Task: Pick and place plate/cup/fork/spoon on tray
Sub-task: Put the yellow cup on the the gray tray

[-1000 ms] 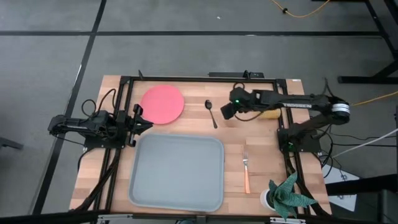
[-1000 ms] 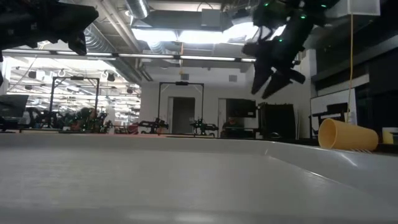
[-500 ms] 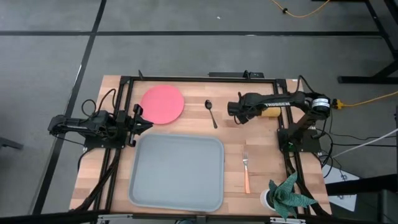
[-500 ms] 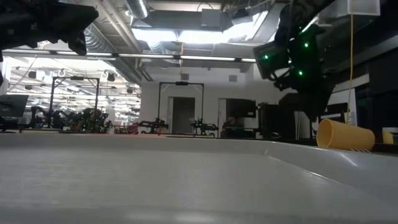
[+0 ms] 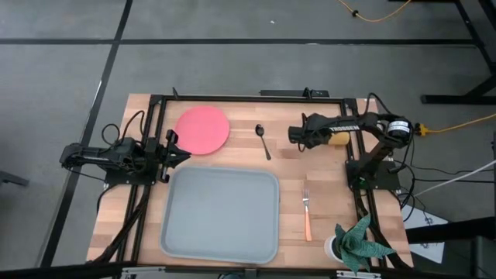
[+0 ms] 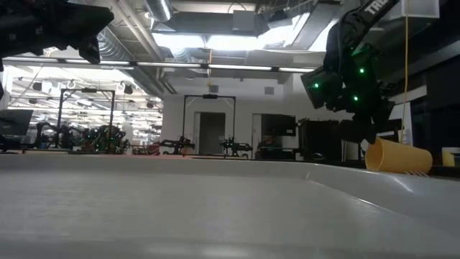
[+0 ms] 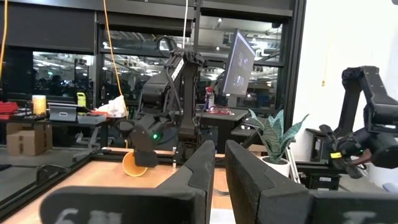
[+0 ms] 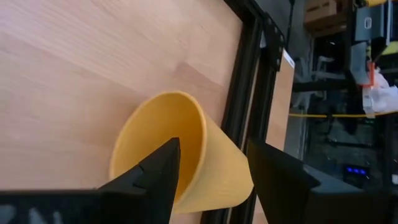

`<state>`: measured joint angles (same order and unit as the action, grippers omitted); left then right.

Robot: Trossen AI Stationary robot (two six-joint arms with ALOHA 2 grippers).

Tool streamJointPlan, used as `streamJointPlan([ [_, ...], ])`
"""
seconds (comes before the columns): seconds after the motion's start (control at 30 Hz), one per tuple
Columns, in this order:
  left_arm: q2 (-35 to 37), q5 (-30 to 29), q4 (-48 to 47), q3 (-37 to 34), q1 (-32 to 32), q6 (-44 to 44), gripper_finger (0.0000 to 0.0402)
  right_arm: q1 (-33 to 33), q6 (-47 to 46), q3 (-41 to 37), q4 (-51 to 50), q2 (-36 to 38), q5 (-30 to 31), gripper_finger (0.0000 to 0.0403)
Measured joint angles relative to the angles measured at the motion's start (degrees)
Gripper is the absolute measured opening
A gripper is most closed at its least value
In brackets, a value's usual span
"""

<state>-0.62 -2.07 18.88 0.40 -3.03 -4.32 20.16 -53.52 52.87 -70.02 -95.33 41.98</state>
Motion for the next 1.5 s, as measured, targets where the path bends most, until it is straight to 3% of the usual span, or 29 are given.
streamJointPlan([
  [0.47,0.0,0.0,0.0,0.0,0.0,0.0,0.0032,6.5,7.4,-6.7,6.2,0.0,-2.5,0.0180],
  [0.57,0.0,0.0,0.0,0.0,0.0,0.0,0.0032,6.6,8.0,-7.0,6.0,0.0,-2.6,0.0139],
  [0.7,0.0,0.0,0.0,0.0,0.0,0.0,0.0032,4.7,11.0,-5.2,4.0,0.3,-1.2,0.0036],
  [0.97,0.0,0.0,0.0,0.0,0.0,0.0,0.0032,-2.8,13.5,6.2,1.0,0.9,-6.6,0.0004],
  [1.1,0.0,0.0,0.0,0.0,0.0,0.0,0.0032,-9.6,16.4,13.2,4.1,1.0,-12.8,0.0003],
  [1.27,0.0,0.0,0.0,0.0,0.0,2.9,0.0032,-18.2,22.2,24.6,4.1,1.0,-16.2,0.0002],
  [1.4,0.0,0.0,0.0,0.0,0.0,3.1,0.0032,-23.8,19.9,32.3,3.7,1.0,-18.6,0.0002],
  [1.5,0.0,0.0,0.0,0.0,0.0,3.1,0.0032,-27.6,16.3,33.3,7.0,1.0,-21.1,0.0002],
])
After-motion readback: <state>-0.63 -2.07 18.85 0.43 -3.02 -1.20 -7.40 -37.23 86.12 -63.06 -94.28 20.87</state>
